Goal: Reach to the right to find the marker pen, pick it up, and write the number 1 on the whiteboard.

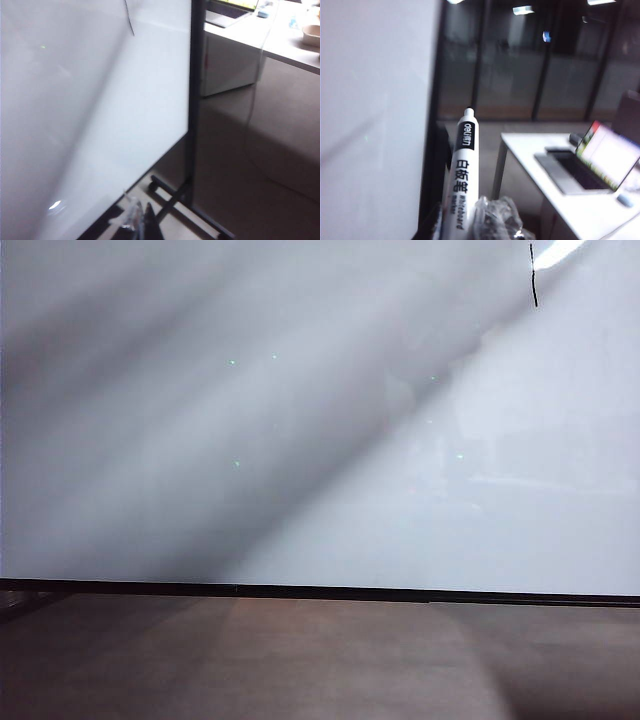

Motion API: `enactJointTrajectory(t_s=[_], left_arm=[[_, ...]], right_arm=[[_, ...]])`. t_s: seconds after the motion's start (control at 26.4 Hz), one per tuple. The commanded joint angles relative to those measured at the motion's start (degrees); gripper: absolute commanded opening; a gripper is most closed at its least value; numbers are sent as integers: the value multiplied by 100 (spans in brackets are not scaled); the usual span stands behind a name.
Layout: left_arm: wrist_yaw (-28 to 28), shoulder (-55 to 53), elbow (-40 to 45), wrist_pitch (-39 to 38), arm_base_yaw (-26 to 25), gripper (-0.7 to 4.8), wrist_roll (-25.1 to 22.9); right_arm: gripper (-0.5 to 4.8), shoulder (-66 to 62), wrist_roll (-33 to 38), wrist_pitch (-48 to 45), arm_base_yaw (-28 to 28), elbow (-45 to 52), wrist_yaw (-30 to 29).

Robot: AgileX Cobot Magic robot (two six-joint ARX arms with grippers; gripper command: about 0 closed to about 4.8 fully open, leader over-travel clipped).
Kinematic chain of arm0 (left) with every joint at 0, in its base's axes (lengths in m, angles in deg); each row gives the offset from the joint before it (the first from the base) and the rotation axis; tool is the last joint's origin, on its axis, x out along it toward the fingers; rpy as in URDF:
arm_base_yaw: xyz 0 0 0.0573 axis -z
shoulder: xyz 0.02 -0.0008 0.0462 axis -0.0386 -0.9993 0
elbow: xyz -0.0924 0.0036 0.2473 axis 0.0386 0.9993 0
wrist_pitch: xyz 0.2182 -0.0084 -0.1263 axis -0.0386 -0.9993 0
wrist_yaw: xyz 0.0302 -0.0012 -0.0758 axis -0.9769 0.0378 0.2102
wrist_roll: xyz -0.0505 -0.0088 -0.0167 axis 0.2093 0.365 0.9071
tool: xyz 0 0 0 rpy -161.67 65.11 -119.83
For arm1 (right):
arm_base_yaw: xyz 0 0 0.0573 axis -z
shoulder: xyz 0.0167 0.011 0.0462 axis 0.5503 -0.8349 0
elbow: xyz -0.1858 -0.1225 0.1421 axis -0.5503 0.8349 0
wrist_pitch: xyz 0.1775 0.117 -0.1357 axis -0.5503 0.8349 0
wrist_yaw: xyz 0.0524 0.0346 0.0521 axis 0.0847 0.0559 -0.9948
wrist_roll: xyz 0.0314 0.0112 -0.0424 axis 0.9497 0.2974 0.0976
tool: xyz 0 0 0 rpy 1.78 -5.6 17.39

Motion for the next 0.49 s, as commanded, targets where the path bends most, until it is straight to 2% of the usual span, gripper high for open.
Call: enactJointTrajectory(t_s=[0.04, 0.11, 0.3, 0.49], left_arm=[[52, 11, -39, -103, 142, -5, 55], [52, 11, -39, 2, 199, -5, 197], [57, -85, -39, 323, 247, -5, 192], [17, -212, -39, -79, 238, -5, 59]], right_arm=[[-6, -365, 820, -1233, 295, 734, -417], [-6, -660, 979, -1550, 396, 925, -509], [-6, -1547, 970, -2035, 485, 933, -745], [-6, -2031, 997, -2133, 463, 935, -750]])
